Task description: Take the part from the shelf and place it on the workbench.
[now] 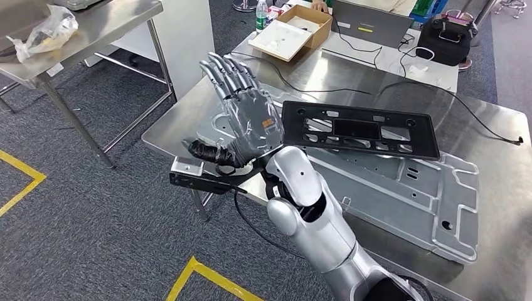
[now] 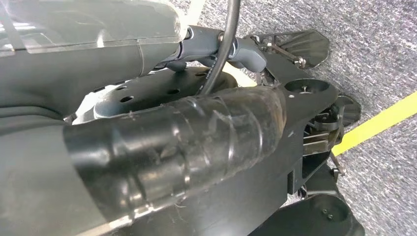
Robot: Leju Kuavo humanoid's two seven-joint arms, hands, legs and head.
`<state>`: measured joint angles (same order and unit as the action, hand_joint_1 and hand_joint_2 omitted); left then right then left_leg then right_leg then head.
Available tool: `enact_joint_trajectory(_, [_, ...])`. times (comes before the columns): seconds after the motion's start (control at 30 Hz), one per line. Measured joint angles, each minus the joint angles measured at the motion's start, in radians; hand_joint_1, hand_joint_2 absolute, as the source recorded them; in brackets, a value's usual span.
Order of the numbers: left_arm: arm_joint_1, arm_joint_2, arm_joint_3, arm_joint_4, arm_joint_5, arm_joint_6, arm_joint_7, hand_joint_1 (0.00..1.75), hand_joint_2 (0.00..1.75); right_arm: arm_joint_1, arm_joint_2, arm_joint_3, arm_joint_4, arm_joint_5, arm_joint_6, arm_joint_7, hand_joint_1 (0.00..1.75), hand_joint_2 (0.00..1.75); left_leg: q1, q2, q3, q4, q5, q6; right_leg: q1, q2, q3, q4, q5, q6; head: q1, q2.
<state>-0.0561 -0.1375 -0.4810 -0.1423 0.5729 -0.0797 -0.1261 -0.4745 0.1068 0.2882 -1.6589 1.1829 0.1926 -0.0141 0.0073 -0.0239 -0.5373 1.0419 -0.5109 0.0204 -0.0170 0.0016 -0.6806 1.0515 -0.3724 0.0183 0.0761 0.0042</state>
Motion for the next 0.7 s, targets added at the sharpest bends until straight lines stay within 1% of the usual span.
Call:
enact_joint_trajectory(0.03, [0.000,0.000,0.000,0.000,0.000,0.001,0.000,0.00,0.00,0.023,-0.004,0.011,-0.017,-0.009,-0.002,-0.007,0.00,0.00,-0.001,0.001,-0.007,-0.001,0.009,0.009,-0.002,0.000,-0.004,0.005,-0.009,0.003,0.000,0.000])
enact_joint_trajectory(0.07, [-0.001,0.000,0.000,0.000,0.000,0.003,0.000,0.00,0.00,0.047,-0.009,0.025,-0.037,-0.016,-0.007,-0.012,0.00,0.00,-0.001,0.001,-0.016,-0.003,0.019,0.018,-0.003,-0.001,-0.014,0.027,-0.038,0.006,0.000,0.000])
enact_joint_trajectory(0.1, [-0.001,-0.001,0.000,0.000,0.000,0.004,0.000,0.00,0.00,0.069,-0.015,0.040,-0.055,-0.019,-0.012,-0.015,0.00,0.44,-0.002,0.001,-0.026,-0.003,0.028,0.026,-0.004,-0.001,-0.029,0.070,-0.082,0.007,0.000,0.000])
enact_joint_trajectory(0.13, [-0.002,-0.001,0.000,0.000,-0.001,0.004,0.000,0.00,0.00,0.089,-0.021,0.055,-0.072,-0.020,-0.018,-0.016,0.00,0.87,-0.006,0.001,-0.039,-0.003,0.037,0.031,-0.003,-0.002,-0.047,0.131,-0.135,0.007,0.000,0.000])
enact_joint_trajectory(0.17, [-0.003,-0.002,0.000,0.000,-0.001,0.005,0.000,0.00,0.00,0.107,-0.026,0.071,-0.087,-0.020,-0.023,-0.016,0.00,1.31,-0.010,0.000,-0.051,-0.003,0.047,0.036,-0.001,-0.002,-0.064,0.201,-0.182,0.005,0.000,0.000])
enact_joint_trajectory(0.2, [-0.003,-0.002,0.000,0.000,-0.001,0.005,0.000,0.00,0.00,0.124,-0.030,0.084,-0.099,-0.019,-0.026,-0.016,0.00,1.75,-0.014,-0.002,-0.064,-0.002,0.055,0.038,0.004,-0.001,-0.073,0.256,-0.211,0.000,0.000,0.000])
enact_joint_trajectory(0.23, [-0.004,-0.003,0.000,0.000,-0.001,0.005,0.000,0.00,0.00,0.139,-0.033,0.097,-0.109,-0.018,-0.028,-0.016,0.00,1.75,-0.019,-0.006,-0.075,-0.002,0.063,0.040,0.010,-0.001,-0.065,0.285,-0.221,-0.008,0.000,0.000])
enact_joint_trajectory(0.27, [-0.005,-0.005,0.000,0.000,-0.001,0.005,0.000,0.00,0.00,0.153,-0.036,0.108,-0.119,-0.017,-0.030,-0.016,0.00,1.75,-0.024,-0.012,-0.083,-0.002,0.071,0.041,0.019,0.001,-0.037,0.273,-0.210,-0.019,0.000,0.000])
enact_joint_trajectory(0.3, [-0.007,-0.007,0.000,0.000,-0.002,0.005,0.000,0.00,0.00,0.162,-0.038,0.117,-0.127,-0.016,-0.031,-0.015,0.00,1.75,-0.028,-0.019,-0.089,-0.002,0.078,0.042,0.030,0.009,0.009,0.225,-0.187,-0.034,0.000,0.000])
enact_joint_trajectory(0.33, [-0.010,-0.011,0.000,0.000,-0.003,0.006,0.000,0.00,0.00,0.166,-0.040,0.125,-0.137,-0.015,-0.032,-0.015,0.00,1.75,-0.029,-0.026,-0.094,-0.002,0.085,0.044,0.042,0.027,0.065,0.153,-0.167,-0.055,-0.001,0.000])
enact_joint_trajectory(0.37, [-0.013,-0.015,0.000,-0.001,-0.005,0.008,0.000,0.00,0.00,0.169,-0.041,0.132,-0.148,-0.014,-0.034,-0.014,0.00,1.75,-0.030,-0.034,-0.098,-0.003,0.092,0.043,0.051,0.049,0.115,0.079,-0.155,-0.078,-0.001,0.000])
enact_joint_trajectory(0.4, [-0.015,-0.019,0.000,-0.002,-0.007,0.010,0.000,0.00,0.00,0.171,-0.041,0.138,-0.158,-0.012,-0.035,-0.014,0.00,1.75,-0.028,-0.042,-0.102,-0.004,0.101,0.040,0.058,0.067,0.150,0.023,-0.150,-0.095,-0.002,0.000])
enact_joint_trajectory(0.43, [-0.017,-0.021,0.000,-0.003,-0.009,0.012,0.001,0.00,0.00,0.173,-0.041,0.143,-0.167,-0.010,-0.036,-0.013,0.00,1.75,-0.024,-0.050,-0.105,-0.008,0.110,0.034,0.064,0.077,0.168,-0.013,-0.150,-0.107,-0.002,0.000])
enact_joint_trajectory(0.47, [-0.017,-0.021,0.000,-0.004,-0.009,0.014,0.001,0.00,0.00,0.176,-0.042,0.148,-0.173,-0.008,-0.036,-0.012,0.00,1.75,-0.022,-0.061,-0.107,-0.015,0.121,0.027,0.065,0.073,0.173,-0.029,-0.146,-0.113,-0.002,0.000])
enact_joint_trajectory(0.5, [-0.017,-0.020,0.000,-0.004,-0.009,0.015,0.001,0.00,0.00,0.179,-0.042,0.152,-0.177,-0.006,-0.037,-0.012,0.00,1.75,-0.021,-0.069,-0.109,-0.021,0.130,0.022,0.063,0.060,0.174,-0.044,-0.133,-0.117,-0.001,0.000])
enact_joint_trajectory(0.53, [-0.016,-0.019,0.000,-0.004,-0.009,0.015,0.001,0.00,0.00,0.182,-0.042,0.158,-0.180,-0.003,-0.037,-0.011,0.00,1.75,-0.022,-0.067,-0.111,-0.023,0.130,0.018,0.059,0.046,0.177,-0.061,-0.119,-0.119,-0.001,0.000])
enact_joint_trajectory(0.57, [-0.016,-0.017,0.000,-0.004,-0.009,0.015,0.001,0.00,0.00,0.185,-0.042,0.164,-0.182,-0.001,-0.037,-0.010,0.00,1.75,-0.025,-0.056,-0.117,-0.014,0.112,0.014,0.053,0.032,0.177,-0.078,-0.102,-0.120,-0.001,0.000])
enact_joint_trajectory(0.6, [-0.016,-0.015,0.000,-0.004,-0.009,0.015,0.002,0.00,0.00,0.188,-0.042,0.169,-0.183,0.000,-0.036,-0.010,0.00,1.75,-0.026,-0.038,-0.126,0.012,0.076,0.008,0.046,0.017,0.175,-0.093,-0.087,-0.117,-0.001,0.000])
enact_joint_trajectory(0.63, [-0.017,-0.014,0.000,-0.004,-0.009,0.015,0.002,0.00,0.00,0.190,-0.042,0.173,-0.184,0.001,-0.036,-0.010,0.00,1.75,-0.023,-0.019,-0.138,0.056,0.028,-0.001,0.044,0.004,0.168,-0.099,-0.077,-0.110,-0.001,0.000])
enact_joint_trajectory(0.67, [-0.017,-0.011,0.000,-0.004,-0.010,0.015,0.002,0.00,0.00,0.193,-0.042,0.176,-0.185,0.001,-0.036,-0.010,0.00,1.75,-0.018,-0.006,-0.152,0.113,-0.018,-0.013,0.040,-0.009,0.157,-0.099,-0.068,-0.103,-0.002,0.000])
enact_joint_trajectory(0.7, [-0.018,-0.010,0.000,-0.004,-0.010,0.016,0.002,0.00,0.00,0.196,-0.042,0.178,-0.185,0.001,-0.036,-0.010,0.00,1.75,-0.011,0.000,-0.162,0.170,-0.047,-0.025,0.036,-0.025,0.143,-0.095,-0.061,-0.092,-0.002,0.000])
